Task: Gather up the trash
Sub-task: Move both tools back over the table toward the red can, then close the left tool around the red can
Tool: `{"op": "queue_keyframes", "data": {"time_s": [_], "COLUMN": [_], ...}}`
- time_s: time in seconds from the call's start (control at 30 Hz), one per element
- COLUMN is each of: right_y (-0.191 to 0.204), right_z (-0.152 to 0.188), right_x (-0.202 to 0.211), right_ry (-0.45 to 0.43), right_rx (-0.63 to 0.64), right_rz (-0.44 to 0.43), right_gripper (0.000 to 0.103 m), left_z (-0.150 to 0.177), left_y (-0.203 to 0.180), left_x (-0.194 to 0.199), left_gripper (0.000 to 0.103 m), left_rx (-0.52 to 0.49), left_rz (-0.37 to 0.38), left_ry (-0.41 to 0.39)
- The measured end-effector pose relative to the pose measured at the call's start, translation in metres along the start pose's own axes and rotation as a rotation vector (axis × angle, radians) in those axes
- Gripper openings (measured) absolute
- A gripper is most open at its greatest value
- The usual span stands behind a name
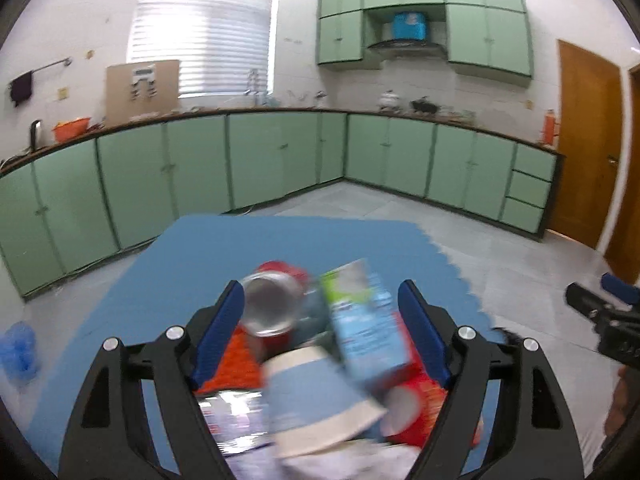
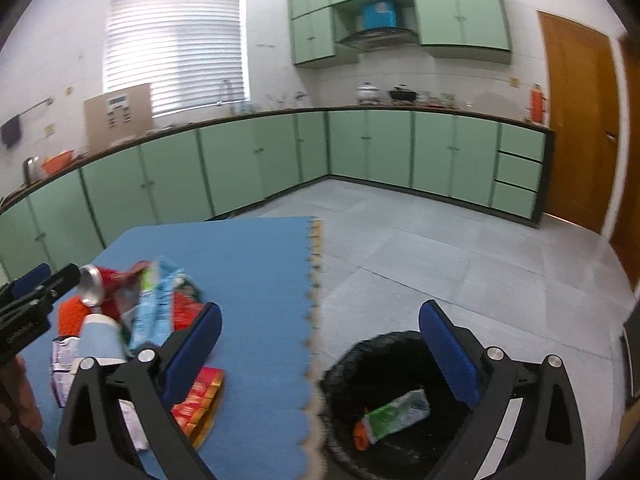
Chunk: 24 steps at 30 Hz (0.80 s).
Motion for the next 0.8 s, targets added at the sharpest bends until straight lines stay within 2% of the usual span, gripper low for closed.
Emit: {"op": "queue_keyframes", "data": {"time_s": [0.2, 0.47, 0.67, 0.73, 0.8], "right_y": [0.035, 0.057, 0.058, 0.058, 0.059], "right_z": [0.007, 0.015, 0.01, 0.01, 0.011], "right_x": [-0.017, -0.043, -0.052, -0.055, -0.057], "right_ry": [0.02, 0.051, 0.047, 0.051, 0.058], "right_rx": [0.04, 0.066, 0.064, 0.062, 0.066], "right_rz": [-0.034, -0.044, -0.043, -0.044, -0.042], "right_gripper": [0.097, 0.096, 0.096, 0.096, 0.096], "left_z": [0.011, 0.014, 0.012, 0.012, 0.013], "left_y": [0.032, 0.033, 0.038, 0.04, 0.041], "left_x": [-0.02, -0.049, -0.07, -0.072, -0.074], "left_gripper": [0.077, 0.085, 0.085, 0.081, 0.07], "left_rx": [0.04, 0.049, 0.059, 0.071, 0.071], "left_rz": [-0.019, -0.023, -0.031, -0.021, -0.008], "left_ry": [0.049, 0.064, 0.102, 0.104, 0.107]}}
Point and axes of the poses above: each gripper's, at about its wrist camera, not at the fingertips, and x roughly against the way its jaws point, y to its left, z to its underside, the point moved 1 cm from there along -x, roughly the way its jaws point, and after that the axes turned 13 degrees about -x, right-handed, at the moved point
